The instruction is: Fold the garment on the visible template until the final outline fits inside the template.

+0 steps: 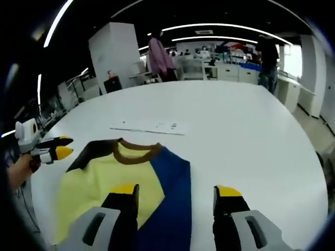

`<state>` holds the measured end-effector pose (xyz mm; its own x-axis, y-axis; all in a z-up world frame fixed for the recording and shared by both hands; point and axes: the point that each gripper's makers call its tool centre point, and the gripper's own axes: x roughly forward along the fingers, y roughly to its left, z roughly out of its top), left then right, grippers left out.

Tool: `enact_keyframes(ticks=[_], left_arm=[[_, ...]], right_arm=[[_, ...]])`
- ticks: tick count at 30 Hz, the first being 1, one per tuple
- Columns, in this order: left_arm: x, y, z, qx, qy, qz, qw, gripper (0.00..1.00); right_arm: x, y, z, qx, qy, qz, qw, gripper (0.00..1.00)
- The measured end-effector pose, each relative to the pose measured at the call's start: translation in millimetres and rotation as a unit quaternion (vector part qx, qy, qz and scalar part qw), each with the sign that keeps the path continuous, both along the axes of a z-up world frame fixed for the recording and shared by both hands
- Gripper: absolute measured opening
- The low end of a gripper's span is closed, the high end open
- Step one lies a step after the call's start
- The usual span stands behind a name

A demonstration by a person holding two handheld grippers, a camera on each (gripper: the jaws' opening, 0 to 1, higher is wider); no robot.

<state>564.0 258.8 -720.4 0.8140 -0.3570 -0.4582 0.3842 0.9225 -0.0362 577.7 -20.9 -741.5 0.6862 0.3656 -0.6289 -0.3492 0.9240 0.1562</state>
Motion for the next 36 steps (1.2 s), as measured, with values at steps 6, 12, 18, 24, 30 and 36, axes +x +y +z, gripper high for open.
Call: enact_keyframes(ticks=[6,12,18,24,30,36], left_arm=[[-27.5,-6,-2.0,0.001,0.010,-0.029,0.9995,0.46],[-56.5,-15,-5.2,0.002,0.016,-0.064,0.9978,0.46],[-79.5,-20,-12.1,0.002,0.026,-0.088,0.9958,0.44],[-106.5,-24,-18.3,0.011,0.029,-0.110,0.9935,0.43],[-127.1,-27,-24.7,0.009,0.034,-0.121,0.9921,0.41],[-143.5,-34,-31.8,0.016,0.038,-0.139,0.9894,0.38]], right_arm=[[-25,1,6.2,-0.004,0.004,0.020,0.9998,0.59],[-48,-2,8.1,-0.001,0.013,0.023,0.9997,0.61],[-74,-8,3.5,-0.002,0.027,0.021,0.9994,0.62],[-100,-17,-1.5,0.002,0.034,0.007,0.9994,0.59],[-125,-24,-8.7,-0.010,0.042,-0.002,0.9991,0.58],[-144,-28,-15.0,-0.012,0.054,-0.004,0.9985,0.56]])
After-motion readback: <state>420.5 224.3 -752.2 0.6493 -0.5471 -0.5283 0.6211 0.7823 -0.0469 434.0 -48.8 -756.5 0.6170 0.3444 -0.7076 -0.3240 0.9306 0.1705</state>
